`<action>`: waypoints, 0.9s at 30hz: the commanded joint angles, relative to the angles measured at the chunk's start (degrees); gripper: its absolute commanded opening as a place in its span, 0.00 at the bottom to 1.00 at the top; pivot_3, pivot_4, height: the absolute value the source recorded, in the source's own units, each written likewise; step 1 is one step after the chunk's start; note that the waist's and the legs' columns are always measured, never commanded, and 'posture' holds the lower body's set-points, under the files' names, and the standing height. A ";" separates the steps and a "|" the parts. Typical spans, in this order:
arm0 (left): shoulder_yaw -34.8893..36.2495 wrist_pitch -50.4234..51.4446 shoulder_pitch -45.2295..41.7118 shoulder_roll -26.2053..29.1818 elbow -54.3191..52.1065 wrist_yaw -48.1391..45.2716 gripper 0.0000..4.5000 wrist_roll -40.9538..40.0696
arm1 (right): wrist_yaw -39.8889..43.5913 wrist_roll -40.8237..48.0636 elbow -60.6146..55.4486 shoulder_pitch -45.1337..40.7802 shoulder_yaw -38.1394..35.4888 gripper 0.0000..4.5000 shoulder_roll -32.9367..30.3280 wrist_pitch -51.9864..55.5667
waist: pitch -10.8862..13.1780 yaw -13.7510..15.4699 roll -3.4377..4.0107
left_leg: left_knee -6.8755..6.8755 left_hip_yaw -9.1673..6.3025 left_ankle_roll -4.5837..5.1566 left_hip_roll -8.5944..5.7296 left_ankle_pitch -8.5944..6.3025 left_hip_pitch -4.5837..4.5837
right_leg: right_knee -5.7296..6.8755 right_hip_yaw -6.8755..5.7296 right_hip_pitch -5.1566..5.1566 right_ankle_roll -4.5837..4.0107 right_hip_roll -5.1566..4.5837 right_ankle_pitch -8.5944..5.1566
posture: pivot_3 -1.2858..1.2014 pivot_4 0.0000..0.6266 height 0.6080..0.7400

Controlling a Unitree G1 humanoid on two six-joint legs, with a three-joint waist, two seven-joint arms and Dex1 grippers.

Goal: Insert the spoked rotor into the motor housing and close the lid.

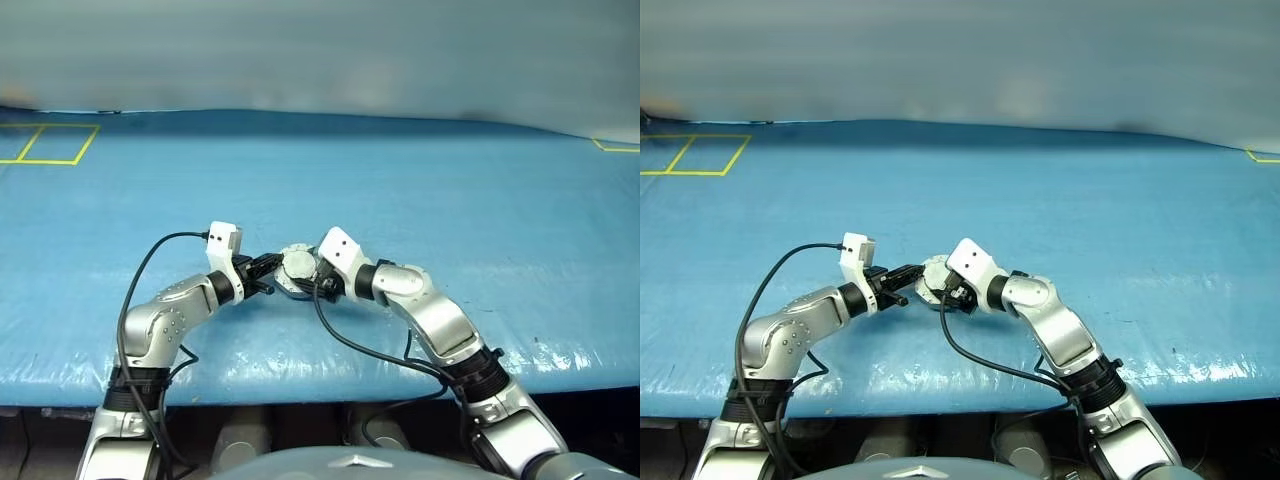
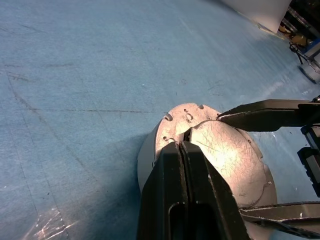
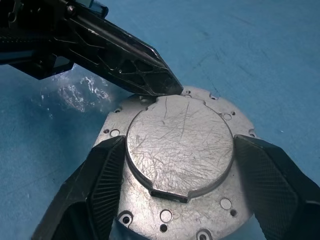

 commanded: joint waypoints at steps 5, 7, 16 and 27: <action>-2.37 -1.08 0.40 1.04 -0.95 -1.86 0.00 2.92 | -0.22 0.90 -4.48 5.75 -3.02 0.99 -3.37 2.30 | -0.06 0.56 -0.02 | -0.07 -0.05 0.06 -0.11 -0.04 -0.04 | -0.13 -0.02 0.02 0.02 -0.14 -0.01 | 0.52 0.24 1.00; -2.30 -1.26 0.61 1.18 -1.24 -2.06 0.00 3.26 | -0.55 3.42 -7.47 7.59 -6.35 0.99 -3.38 4.10 | -0.05 0.67 -0.02 | -0.07 -0.05 0.07 -0.13 -0.04 -0.07 | -0.15 -0.03 0.01 0.03 -0.17 -0.01 | 0.52 0.24 1.00; -2.53 -3.39 1.40 1.46 -2.27 -3.70 0.00 4.91 | -6.82 22.31 -14.73 12.05 -25.43 0.99 6.33 24.08 | -0.01 0.60 0.00 | -0.09 -0.06 0.07 -0.07 -0.04 -0.14 | -0.12 -0.03 -0.08 -0.08 -0.14 -0.07 | 0.52 0.24 1.00; -2.76 -4.06 1.69 1.17 -2.25 -4.31 0.00 5.81 | -19.01 37.16 -11.10 11.95 -37.22 0.99 26.06 41.96 | -0.01 0.49 0.01 | -0.28 -0.02 0.07 -0.10 -0.04 -0.31 | -0.17 -0.03 -0.32 0.06 -0.20 0.01 | 0.52 0.24 1.00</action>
